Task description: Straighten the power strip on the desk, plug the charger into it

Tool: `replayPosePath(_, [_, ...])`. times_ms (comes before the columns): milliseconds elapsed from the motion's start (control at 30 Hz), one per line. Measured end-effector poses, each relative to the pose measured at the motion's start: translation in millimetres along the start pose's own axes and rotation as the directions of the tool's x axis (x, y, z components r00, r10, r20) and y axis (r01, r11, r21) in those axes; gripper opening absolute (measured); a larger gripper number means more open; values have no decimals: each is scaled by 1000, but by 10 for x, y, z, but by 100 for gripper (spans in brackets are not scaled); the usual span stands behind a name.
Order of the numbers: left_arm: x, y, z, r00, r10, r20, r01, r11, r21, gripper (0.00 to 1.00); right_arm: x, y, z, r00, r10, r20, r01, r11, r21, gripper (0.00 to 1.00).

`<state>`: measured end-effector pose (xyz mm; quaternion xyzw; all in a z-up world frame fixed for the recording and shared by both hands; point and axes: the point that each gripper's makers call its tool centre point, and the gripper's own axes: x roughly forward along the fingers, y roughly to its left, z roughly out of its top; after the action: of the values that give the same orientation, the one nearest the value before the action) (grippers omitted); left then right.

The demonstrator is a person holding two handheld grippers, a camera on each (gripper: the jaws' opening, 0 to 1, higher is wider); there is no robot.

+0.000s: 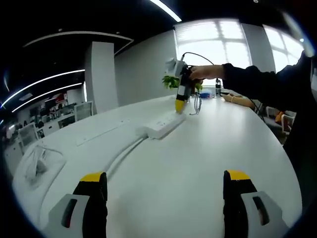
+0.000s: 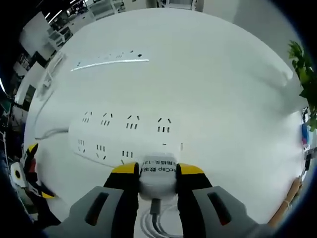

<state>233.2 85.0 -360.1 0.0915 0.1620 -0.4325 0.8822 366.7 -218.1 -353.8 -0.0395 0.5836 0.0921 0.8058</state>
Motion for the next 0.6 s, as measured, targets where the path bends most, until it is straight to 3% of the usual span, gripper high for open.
replayPosePath(400, [5,15,5,1000,9,2,-9,1000,0,99,-40,110,-162,999,38,32,-36,998,-54,29])
replayPosePath(600, [3,20,-4,1000,9,-2,-9,1000,0,99,-53,94,-114,998,34,60,-26,992,-120,29])
